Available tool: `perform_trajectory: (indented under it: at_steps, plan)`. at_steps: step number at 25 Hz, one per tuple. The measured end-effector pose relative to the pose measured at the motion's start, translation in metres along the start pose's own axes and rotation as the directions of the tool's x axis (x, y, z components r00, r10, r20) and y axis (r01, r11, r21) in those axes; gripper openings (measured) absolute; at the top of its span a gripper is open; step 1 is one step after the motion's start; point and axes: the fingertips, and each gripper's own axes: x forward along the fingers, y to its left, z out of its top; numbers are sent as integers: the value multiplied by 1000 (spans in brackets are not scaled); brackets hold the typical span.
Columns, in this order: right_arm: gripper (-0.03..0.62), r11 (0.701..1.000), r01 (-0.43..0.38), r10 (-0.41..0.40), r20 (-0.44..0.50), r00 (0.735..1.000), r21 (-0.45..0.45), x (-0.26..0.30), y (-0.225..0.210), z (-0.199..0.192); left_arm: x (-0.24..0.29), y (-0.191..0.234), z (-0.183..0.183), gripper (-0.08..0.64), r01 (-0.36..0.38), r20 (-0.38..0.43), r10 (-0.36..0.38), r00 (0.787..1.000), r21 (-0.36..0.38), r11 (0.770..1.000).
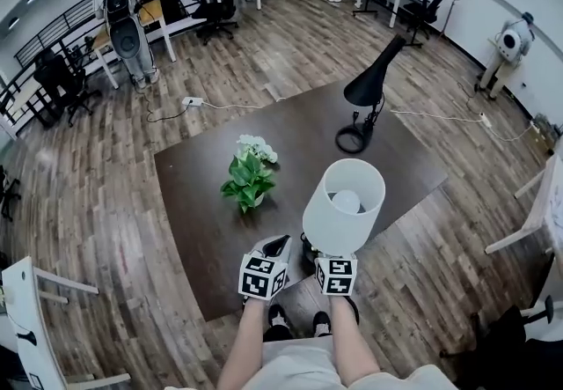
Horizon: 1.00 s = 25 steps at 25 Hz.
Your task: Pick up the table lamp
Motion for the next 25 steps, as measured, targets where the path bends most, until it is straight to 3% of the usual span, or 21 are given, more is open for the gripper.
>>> perform_trajectory:
  at_steps: [8, 15, 25]
  plan:
    - [95, 992, -113, 113, -10, 994, -53, -11, -25, -6, 2, -32, -9, 2, -120, 47, 122, 991, -51, 992]
    - [95, 981, -172, 172, -11, 985, -87, -20, -40, -8, 0, -56, -11, 2, -181, 82, 186, 979, -65, 981]
    - [95, 969, -228, 228, -15, 974, -95, -19, -32, -8, -15, -47, -5, 2, -248, 99, 254, 962, -68, 966]
